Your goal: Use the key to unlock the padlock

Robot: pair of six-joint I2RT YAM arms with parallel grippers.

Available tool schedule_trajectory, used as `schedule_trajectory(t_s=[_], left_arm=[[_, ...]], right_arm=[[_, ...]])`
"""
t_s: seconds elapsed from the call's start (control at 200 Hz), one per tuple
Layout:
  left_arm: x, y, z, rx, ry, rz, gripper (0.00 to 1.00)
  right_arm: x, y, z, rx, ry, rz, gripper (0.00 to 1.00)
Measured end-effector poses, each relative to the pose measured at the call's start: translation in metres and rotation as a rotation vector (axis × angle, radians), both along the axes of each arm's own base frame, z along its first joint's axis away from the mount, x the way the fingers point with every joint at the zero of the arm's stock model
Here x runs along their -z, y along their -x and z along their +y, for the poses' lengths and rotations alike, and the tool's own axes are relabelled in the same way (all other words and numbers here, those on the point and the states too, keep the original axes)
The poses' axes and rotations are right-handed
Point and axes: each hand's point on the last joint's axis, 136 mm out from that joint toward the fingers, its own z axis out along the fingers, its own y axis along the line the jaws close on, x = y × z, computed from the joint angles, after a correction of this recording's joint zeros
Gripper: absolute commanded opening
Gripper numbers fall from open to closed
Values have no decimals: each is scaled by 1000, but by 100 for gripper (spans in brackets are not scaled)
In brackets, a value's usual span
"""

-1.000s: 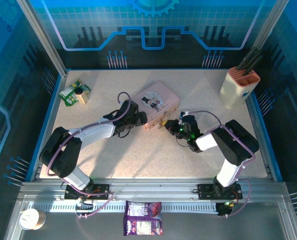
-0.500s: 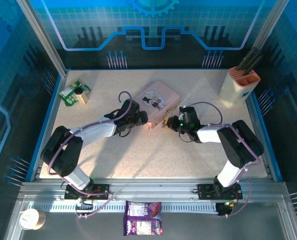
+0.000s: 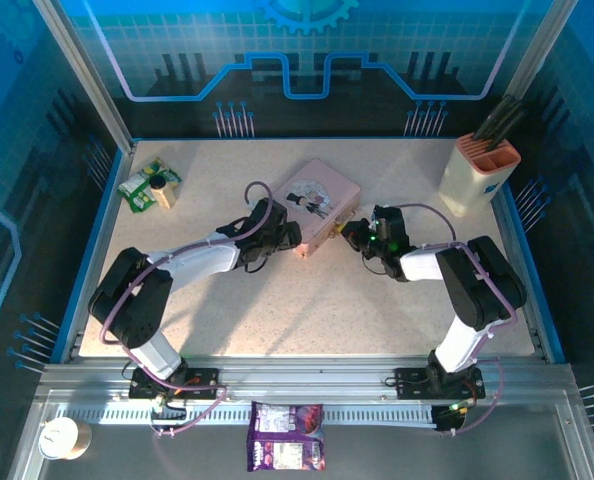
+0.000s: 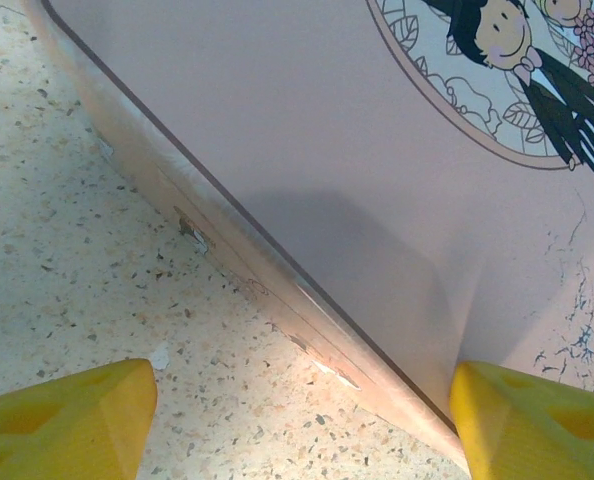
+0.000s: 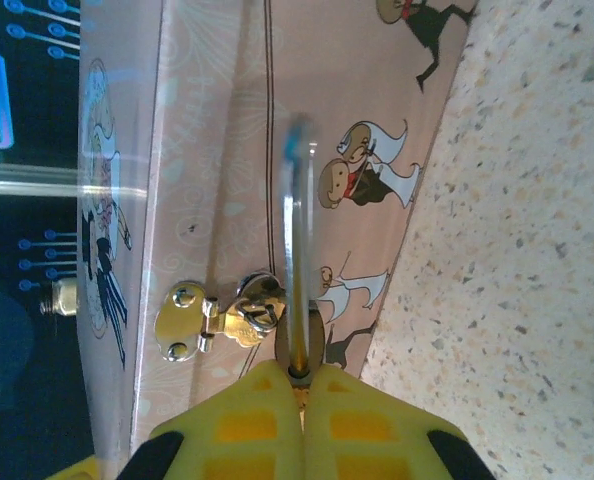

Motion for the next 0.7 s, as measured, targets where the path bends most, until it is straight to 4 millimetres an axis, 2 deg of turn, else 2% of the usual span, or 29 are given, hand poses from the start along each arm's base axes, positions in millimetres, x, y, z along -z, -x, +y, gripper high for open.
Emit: schedule_trajectory(t_s=[0.225, 0.34, 0.52, 0.7], left_arm=[[0, 0, 0, -7, 0, -2, 78], [0, -1, 0, -8, -4, -2, 79], [-1, -7, 0, -4, -18, 3, 79], [-3, -34, -7, 18, -46, -10, 78]], right_arm=[[1, -2, -3, 10, 15, 9, 0], [-1, -3, -14, 14, 52, 3, 0], [-17, -3, -50, 29, 160, -39, 0], [-31, 7, -90, 2, 279, -66, 0]])
